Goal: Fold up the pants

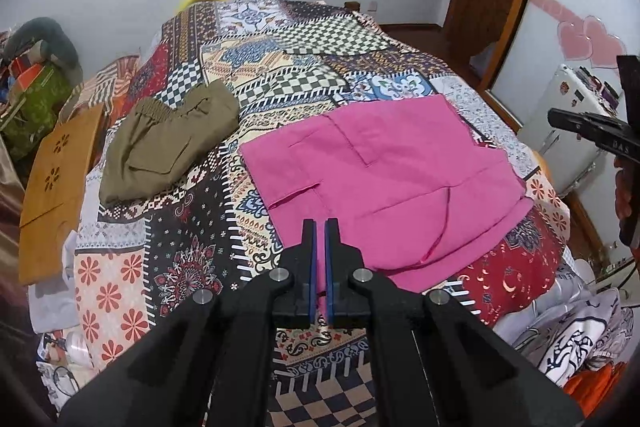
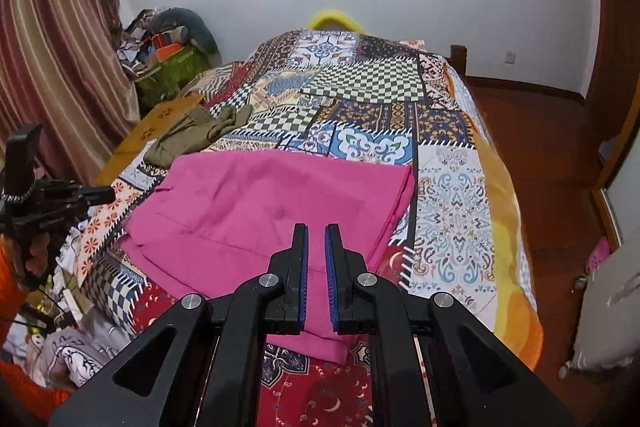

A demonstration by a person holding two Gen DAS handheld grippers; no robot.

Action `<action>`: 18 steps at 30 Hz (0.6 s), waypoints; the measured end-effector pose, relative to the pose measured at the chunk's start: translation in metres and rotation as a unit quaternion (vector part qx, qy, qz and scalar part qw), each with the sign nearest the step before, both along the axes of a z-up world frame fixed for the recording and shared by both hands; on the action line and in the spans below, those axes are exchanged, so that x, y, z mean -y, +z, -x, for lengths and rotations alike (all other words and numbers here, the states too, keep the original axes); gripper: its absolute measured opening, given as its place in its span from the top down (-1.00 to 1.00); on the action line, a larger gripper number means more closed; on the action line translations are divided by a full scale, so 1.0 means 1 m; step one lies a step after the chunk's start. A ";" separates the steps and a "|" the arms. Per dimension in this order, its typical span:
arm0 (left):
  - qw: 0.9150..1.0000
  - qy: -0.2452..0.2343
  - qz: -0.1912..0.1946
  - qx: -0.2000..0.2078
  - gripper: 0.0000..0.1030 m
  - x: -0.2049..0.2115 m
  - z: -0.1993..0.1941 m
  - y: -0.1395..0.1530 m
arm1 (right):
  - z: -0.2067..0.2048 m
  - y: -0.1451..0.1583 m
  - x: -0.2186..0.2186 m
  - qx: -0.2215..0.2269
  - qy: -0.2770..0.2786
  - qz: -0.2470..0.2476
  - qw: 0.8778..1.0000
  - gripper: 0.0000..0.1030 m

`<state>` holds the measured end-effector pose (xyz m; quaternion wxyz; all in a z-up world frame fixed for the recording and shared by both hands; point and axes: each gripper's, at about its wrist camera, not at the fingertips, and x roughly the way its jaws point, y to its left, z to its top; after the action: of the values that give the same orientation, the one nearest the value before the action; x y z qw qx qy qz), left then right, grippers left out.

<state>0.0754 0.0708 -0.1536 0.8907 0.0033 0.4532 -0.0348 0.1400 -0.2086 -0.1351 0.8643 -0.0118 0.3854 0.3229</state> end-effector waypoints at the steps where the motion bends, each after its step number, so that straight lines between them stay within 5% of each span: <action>1: 1.000 0.006 0.000 -0.005 0.91 -0.002 -0.002 -0.002 | 0.001 -0.002 0.000 -0.001 0.000 0.001 1.000 0.85; 4: 1.000 0.015 0.006 -0.014 0.77 -0.007 -0.002 -0.008 | 0.001 -0.014 0.002 -0.017 -0.004 0.011 1.000 0.83; 8: 0.999 0.025 -0.001 -0.025 0.28 -0.006 0.005 -0.019 | 0.006 -0.033 0.003 -0.039 -0.007 0.025 0.999 0.49; 18: 0.997 -0.058 -0.055 -0.016 0.10 0.052 0.007 -0.030 | 0.027 -0.039 -0.025 -0.038 0.050 0.033 0.997 0.46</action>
<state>0.0688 0.0186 -0.1835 0.8781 0.0779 0.4680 -0.0617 0.1134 -0.1833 -0.1740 0.8310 -0.0476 0.4269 0.3534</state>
